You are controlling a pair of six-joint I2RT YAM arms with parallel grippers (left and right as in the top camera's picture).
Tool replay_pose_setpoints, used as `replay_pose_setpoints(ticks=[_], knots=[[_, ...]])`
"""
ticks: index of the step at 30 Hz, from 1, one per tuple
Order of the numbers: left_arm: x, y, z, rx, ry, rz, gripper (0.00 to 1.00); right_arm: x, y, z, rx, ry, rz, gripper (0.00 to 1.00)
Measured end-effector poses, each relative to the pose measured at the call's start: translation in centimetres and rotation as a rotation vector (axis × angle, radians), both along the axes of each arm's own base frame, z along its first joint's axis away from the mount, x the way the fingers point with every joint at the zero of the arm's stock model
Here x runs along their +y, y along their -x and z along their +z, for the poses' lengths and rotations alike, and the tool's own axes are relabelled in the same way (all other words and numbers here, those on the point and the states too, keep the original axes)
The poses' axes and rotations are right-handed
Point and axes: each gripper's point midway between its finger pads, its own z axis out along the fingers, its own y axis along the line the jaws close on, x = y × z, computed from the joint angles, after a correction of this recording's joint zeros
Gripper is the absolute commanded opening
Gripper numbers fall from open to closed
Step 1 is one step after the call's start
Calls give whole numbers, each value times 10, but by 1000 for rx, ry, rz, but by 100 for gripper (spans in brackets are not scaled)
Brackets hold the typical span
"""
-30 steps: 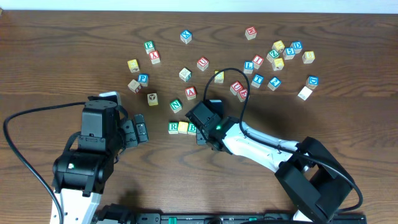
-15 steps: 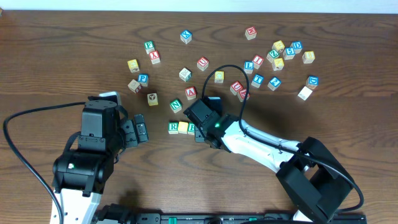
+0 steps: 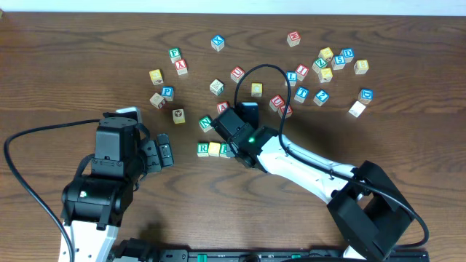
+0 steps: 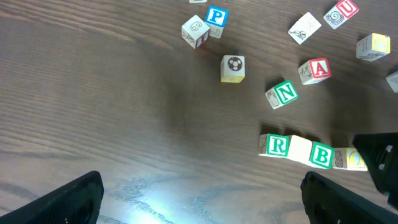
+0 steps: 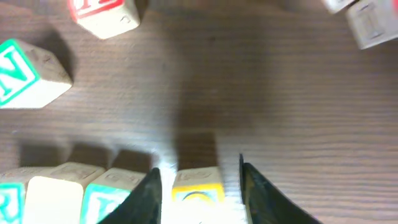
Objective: Spell out ROBOT
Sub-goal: 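Open the right gripper to release the O block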
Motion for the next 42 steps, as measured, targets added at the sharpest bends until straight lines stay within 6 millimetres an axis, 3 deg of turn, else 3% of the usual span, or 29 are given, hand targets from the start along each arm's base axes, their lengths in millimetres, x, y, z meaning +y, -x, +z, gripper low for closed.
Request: replay_pose_setpoints(ticks=[7, 17, 29, 42], knots=[[0, 0, 0, 0, 0, 0, 100, -18, -5, 1, -23, 67, -36, 2], [0, 0, 0, 0, 0, 0, 100, -45, 10, -6, 52, 155, -84, 1], [0, 0, 0, 0, 0, 0, 100, -27, 20, -8, 72, 108, -56, 1], [0, 0, 0, 0, 0, 0, 100, -21, 19, -10, 68, 75, -51, 1]])
